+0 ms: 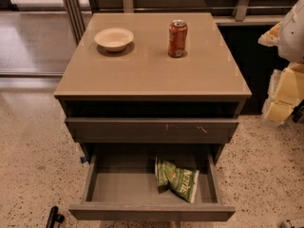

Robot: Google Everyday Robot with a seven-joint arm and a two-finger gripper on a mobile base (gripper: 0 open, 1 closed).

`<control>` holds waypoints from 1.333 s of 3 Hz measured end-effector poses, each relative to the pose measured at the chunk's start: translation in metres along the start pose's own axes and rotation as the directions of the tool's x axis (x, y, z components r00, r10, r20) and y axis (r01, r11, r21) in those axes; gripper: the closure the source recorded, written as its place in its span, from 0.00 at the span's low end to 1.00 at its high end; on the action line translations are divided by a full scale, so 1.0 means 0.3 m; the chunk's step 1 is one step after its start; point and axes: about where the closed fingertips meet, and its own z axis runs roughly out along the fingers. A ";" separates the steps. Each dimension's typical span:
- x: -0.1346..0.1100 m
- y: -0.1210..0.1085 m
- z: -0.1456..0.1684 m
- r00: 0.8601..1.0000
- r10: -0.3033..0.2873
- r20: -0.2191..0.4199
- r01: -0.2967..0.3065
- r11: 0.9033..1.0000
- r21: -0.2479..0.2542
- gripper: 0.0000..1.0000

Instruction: Pick green jalapeno chip bag from middle drawer and place on counter

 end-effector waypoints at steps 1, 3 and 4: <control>0.000 0.000 0.000 1.000 0.000 0.000 0.000 1.000 0.000 0.00; 0.026 0.018 0.092 0.999 0.018 0.042 -0.017 1.000 -0.014 0.40; 0.076 0.071 0.281 0.992 0.058 0.115 -0.052 0.997 -0.055 0.63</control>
Offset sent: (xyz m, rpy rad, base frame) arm 0.0000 0.0000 0.0000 0.0000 0.0000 0.0000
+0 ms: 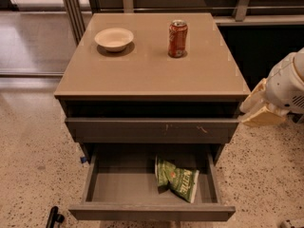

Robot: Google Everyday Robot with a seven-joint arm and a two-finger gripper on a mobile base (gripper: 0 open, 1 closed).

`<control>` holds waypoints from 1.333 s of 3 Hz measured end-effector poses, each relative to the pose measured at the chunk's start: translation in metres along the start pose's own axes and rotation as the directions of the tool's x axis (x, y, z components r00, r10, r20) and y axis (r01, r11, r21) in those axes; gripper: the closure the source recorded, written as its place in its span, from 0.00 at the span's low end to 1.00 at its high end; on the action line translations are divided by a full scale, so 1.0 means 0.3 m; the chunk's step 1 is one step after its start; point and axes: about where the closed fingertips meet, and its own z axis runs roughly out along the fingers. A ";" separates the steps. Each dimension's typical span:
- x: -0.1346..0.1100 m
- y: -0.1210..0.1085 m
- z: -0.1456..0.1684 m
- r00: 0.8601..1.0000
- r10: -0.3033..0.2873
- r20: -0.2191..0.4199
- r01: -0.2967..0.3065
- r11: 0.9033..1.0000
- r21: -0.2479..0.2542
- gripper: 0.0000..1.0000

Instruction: Pick green jalapeno chip bag from middle drawer and place on counter

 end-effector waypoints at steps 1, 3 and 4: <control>0.084 0.053 0.240 0.992 0.063 0.110 -0.056 0.996 -0.073 0.94; 0.073 0.050 0.224 0.993 0.056 0.102 -0.049 0.997 -0.066 1.00; 0.080 0.072 0.325 0.988 0.054 0.142 -0.044 0.996 -0.077 1.00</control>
Offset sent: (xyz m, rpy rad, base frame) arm -0.0021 0.0009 -0.0641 0.1110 0.0374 -0.0075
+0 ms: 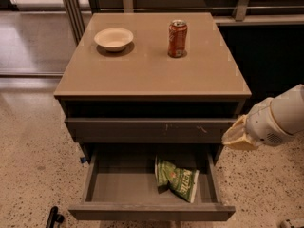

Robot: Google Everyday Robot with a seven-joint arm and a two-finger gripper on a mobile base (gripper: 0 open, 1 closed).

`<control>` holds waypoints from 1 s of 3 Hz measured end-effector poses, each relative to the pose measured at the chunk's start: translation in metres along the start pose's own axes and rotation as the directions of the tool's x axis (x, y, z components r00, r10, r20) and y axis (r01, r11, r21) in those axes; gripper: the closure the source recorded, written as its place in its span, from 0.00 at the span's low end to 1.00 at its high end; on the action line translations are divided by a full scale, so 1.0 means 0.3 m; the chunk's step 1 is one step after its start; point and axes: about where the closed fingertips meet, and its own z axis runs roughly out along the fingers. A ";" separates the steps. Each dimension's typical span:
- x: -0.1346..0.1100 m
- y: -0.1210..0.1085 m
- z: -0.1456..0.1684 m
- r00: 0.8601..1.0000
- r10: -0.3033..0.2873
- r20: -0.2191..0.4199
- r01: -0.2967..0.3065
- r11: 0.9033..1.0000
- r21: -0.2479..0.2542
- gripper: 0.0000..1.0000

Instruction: Pick green jalapeno chip bag from middle drawer and place on counter

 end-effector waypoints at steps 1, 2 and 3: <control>0.019 0.044 0.183 0.997 0.000 0.080 0.003 1.000 -0.031 1.00; 0.032 0.130 0.407 0.986 0.019 0.168 -0.003 0.995 -0.095 1.00; 0.032 0.130 0.407 0.986 0.019 0.168 -0.003 0.995 -0.095 1.00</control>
Offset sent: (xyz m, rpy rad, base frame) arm -0.0257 0.0917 -0.1895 0.3165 0.0719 0.0780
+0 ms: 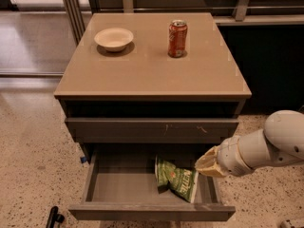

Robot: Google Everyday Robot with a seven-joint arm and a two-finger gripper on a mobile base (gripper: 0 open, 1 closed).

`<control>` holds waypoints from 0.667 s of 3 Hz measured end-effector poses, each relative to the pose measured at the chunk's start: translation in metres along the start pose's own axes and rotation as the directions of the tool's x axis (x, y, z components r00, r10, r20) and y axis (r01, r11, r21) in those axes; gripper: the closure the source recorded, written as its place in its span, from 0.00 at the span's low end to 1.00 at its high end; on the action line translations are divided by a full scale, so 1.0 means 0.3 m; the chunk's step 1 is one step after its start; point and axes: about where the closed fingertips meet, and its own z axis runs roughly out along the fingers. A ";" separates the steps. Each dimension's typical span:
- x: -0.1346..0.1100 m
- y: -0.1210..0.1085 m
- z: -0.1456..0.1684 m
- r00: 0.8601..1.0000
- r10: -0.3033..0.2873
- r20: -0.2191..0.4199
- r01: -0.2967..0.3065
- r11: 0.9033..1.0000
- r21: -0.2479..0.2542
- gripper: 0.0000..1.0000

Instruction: Pick green jalapeno chip bag from middle drawer and place on counter

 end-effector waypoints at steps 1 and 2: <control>0.043 -0.009 0.056 1.000 0.005 0.014 -0.006 1.000 0.011 1.00; 0.100 -0.021 0.179 0.999 -0.022 0.043 0.020 0.999 0.042 1.00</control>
Offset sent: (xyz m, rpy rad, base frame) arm 0.0274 0.0124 -0.1098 0.0459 -0.1501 -0.0281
